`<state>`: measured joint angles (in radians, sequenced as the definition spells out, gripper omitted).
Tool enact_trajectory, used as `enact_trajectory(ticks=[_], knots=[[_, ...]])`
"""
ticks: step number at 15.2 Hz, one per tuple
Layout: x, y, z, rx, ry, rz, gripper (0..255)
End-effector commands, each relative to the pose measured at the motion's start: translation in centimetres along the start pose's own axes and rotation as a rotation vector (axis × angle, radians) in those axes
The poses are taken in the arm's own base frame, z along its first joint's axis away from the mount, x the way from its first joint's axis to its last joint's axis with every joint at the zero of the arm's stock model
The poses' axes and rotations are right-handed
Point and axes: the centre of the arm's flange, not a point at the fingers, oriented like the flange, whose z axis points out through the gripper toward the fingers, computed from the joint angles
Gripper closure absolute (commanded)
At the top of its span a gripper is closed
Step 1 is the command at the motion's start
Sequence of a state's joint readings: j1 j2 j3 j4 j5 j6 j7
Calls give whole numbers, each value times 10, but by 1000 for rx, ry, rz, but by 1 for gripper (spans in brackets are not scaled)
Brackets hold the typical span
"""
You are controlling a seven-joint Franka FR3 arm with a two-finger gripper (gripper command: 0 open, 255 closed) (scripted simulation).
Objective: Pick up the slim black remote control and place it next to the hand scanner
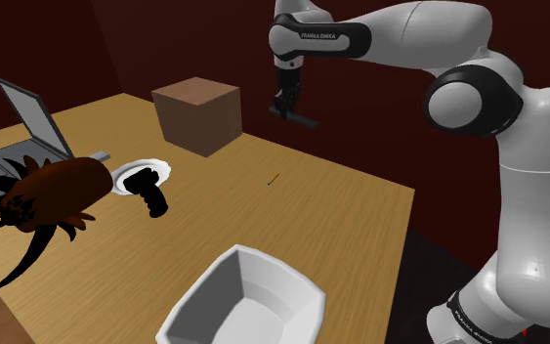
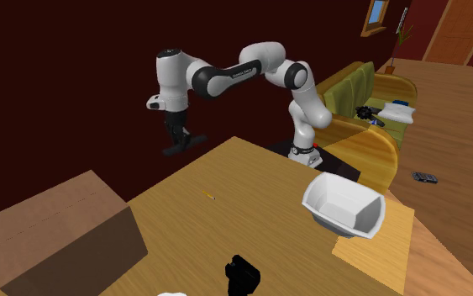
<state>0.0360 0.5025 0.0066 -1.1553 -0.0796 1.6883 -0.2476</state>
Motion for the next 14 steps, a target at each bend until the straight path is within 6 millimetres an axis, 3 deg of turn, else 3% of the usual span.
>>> enact_trajectory(ticks=[1, 3, 14], knots=[[-1, 1, -11, 0, 0, 0, 255], [-1, 1, -20, 0, 0, 0, 255], [15, -142, -32, 0, 0, 0, 255]])
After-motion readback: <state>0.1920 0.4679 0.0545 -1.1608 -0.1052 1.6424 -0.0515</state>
